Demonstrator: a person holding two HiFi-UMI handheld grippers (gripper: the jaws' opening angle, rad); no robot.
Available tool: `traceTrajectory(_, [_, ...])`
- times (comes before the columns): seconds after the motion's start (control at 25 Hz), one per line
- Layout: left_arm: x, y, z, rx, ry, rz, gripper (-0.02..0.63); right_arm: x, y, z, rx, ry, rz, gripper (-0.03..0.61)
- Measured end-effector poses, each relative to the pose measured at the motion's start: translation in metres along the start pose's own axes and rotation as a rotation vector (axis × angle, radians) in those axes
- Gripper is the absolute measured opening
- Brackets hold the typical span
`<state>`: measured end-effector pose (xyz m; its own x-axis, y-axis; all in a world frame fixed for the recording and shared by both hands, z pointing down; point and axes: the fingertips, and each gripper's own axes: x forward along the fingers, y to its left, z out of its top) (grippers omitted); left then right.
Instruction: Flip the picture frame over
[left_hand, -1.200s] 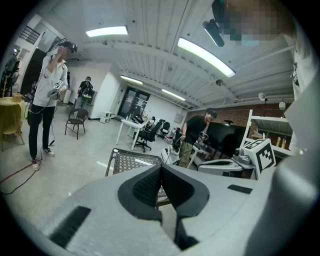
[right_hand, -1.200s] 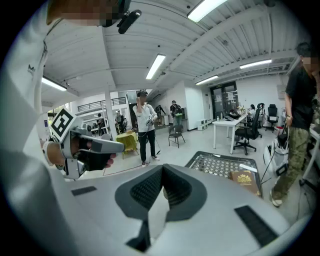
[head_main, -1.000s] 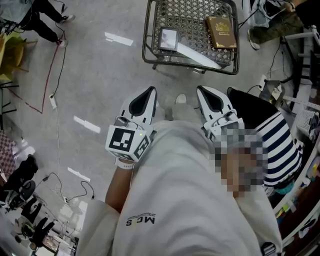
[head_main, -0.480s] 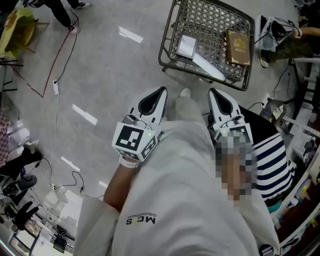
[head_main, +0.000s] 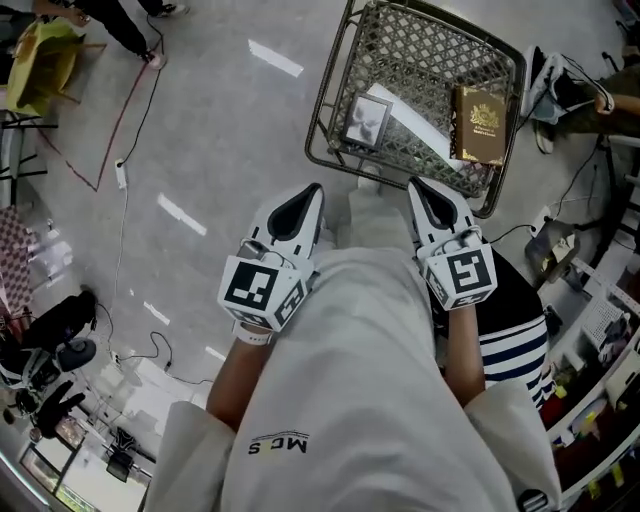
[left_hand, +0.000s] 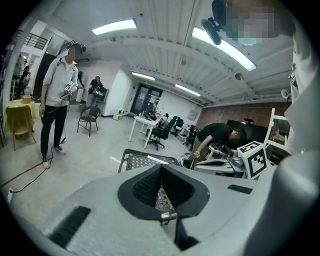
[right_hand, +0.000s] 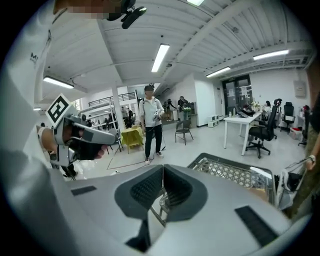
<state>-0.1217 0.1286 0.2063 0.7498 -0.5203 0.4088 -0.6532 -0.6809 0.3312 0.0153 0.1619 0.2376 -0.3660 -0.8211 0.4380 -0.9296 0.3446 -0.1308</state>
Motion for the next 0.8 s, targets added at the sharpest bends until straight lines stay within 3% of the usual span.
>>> traceTrajectory(0.36, [0.068,-0.01,0.01,-0.032,0.059,0.085,0.025,0.045,-0.047,-0.006,-0.008,0.034,0.191,0.018])
traceTrajectory(0.8, [0.107,0.017,-0.005,-0.098,0.097,0.123,0.025,0.097,-0.062,-0.031,-0.076,0.134,0.299,0.018])
